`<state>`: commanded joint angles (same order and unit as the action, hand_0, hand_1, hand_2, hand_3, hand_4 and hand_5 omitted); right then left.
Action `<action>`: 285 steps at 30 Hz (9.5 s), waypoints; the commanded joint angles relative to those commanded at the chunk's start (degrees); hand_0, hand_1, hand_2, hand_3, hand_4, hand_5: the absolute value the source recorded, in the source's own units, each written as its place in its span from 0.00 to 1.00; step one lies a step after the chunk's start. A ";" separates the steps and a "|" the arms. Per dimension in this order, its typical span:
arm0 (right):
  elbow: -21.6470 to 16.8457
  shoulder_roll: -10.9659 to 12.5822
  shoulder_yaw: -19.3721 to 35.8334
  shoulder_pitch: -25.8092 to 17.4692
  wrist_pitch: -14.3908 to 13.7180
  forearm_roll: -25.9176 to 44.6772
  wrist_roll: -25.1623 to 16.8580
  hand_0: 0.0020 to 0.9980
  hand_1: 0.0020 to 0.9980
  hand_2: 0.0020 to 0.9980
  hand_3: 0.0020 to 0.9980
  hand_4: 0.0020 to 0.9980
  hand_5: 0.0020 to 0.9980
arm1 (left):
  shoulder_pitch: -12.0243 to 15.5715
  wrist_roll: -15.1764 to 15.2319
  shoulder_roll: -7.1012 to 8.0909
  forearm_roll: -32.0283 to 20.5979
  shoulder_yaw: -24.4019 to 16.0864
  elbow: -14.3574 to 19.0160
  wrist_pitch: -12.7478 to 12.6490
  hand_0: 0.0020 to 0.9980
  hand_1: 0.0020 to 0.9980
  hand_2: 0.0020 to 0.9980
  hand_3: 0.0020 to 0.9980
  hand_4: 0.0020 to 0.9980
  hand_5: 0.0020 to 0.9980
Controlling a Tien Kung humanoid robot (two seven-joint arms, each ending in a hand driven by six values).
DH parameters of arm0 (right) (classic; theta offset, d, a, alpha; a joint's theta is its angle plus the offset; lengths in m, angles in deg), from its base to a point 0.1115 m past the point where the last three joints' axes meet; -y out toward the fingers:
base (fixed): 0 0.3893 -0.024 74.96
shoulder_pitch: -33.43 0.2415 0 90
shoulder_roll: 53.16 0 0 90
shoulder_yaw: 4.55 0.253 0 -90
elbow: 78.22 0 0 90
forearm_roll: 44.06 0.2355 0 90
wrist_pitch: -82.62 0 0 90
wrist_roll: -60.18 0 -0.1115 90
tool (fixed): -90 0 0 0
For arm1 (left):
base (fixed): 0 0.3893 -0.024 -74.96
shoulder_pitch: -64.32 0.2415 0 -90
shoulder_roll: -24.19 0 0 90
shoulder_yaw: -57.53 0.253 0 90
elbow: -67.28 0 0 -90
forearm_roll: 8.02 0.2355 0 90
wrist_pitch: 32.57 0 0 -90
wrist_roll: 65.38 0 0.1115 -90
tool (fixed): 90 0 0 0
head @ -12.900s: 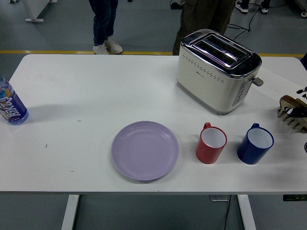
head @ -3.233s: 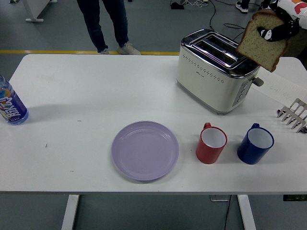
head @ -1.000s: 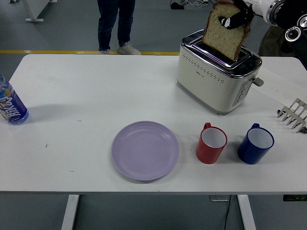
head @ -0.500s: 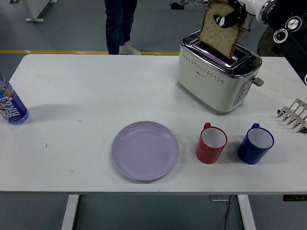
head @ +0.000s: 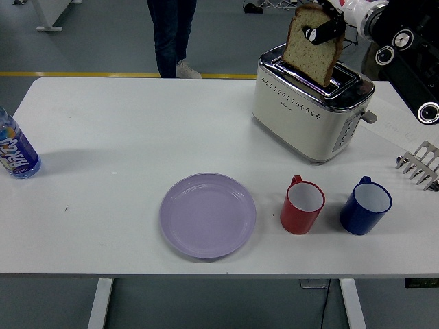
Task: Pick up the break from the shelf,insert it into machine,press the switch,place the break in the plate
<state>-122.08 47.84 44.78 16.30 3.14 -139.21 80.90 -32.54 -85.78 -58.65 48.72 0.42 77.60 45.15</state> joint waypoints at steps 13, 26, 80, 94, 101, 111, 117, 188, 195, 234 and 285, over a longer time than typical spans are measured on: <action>2.54 -0.59 -0.26 0.83 -0.46 -1.17 -0.15 0.16 0.24 0.45 0.48 0.57 0.03 | -0.48 0.11 0.04 -0.39 0.35 0.00 -0.11 0.63 0.48 0.46 0.55 0.34 0.80; 5.02 -1.85 -0.02 0.94 -0.67 -1.51 -0.03 0.16 0.25 0.45 0.48 0.57 0.03 | -0.67 0.15 0.02 -0.70 0.64 0.00 -0.19 0.63 0.48 0.46 0.54 0.34 0.80; 8.75 -3.32 -2.09 1.14 0.41 -4.31 -0.40 0.43 0.46 0.59 0.66 0.63 0.10 | -0.59 0.12 0.04 -0.94 1.08 0.00 -0.40 0.64 0.48 0.45 0.54 0.34 0.79; 9.29 -3.30 -1.97 1.20 -1.60 -5.26 -1.63 0.68 0.69 0.75 0.88 0.72 0.17 | -0.80 0.28 0.09 -1.51 1.47 0.00 -0.44 0.64 0.48 0.45 0.54 0.34 0.79; 9.02 -2.97 -1.67 1.22 -1.78 -5.41 -1.68 0.70 0.71 0.77 0.89 0.68 0.13 | -0.82 0.27 0.12 -1.53 1.46 0.00 -0.43 0.64 0.49 0.45 0.54 0.34 0.79; 5.25 -0.72 0.35 -0.19 -3.92 -5.10 -1.63 0.71 0.71 0.77 0.89 0.71 0.17 | -0.67 0.32 0.09 -1.91 1.56 0.00 -0.47 0.64 0.49 0.45 0.54 0.34 0.79; 2.86 0.89 0.78 -1.68 -5.16 -3.34 -1.80 0.74 0.73 0.78 0.90 0.72 0.20 | -0.60 0.33 0.06 -2.07 1.52 0.00 -0.51 0.64 0.49 0.45 0.54 0.34 0.79; -19.05 12.96 12.68 -27.77 -22.66 22.54 -18.39 0.81 0.76 0.75 0.80 0.57 0.35 | 0.53 0.36 -0.70 -1.19 0.25 0.00 -0.25 0.63 0.49 0.46 0.54 0.34 0.81; -20.78 13.98 13.89 -30.55 -22.93 21.94 -18.90 0.82 0.76 0.75 0.81 0.55 0.34 | 0.54 0.34 -0.79 -1.11 0.14 0.00 -0.25 0.63 0.49 0.46 0.54 0.34 0.81; -28.12 19.71 18.58 -44.89 -24.36 15.51 -19.14 0.72 0.62 0.66 0.79 0.52 0.30 | 1.51 0.14 -1.13 0.59 -1.06 0.00 0.02 0.63 0.49 0.47 0.54 0.33 0.81; -24.23 19.61 11.48 -45.17 -20.62 -0.40 -15.58 0.30 0.21 0.42 0.72 0.52 0.30 | 1.31 0.13 -1.22 0.01 -0.40 0.00 0.23 0.63 0.49 0.48 0.54 0.33 0.81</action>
<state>-146.30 67.45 56.25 -28.87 -17.47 -139.61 65.32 -31.24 -85.65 -59.87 48.73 0.02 77.60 45.39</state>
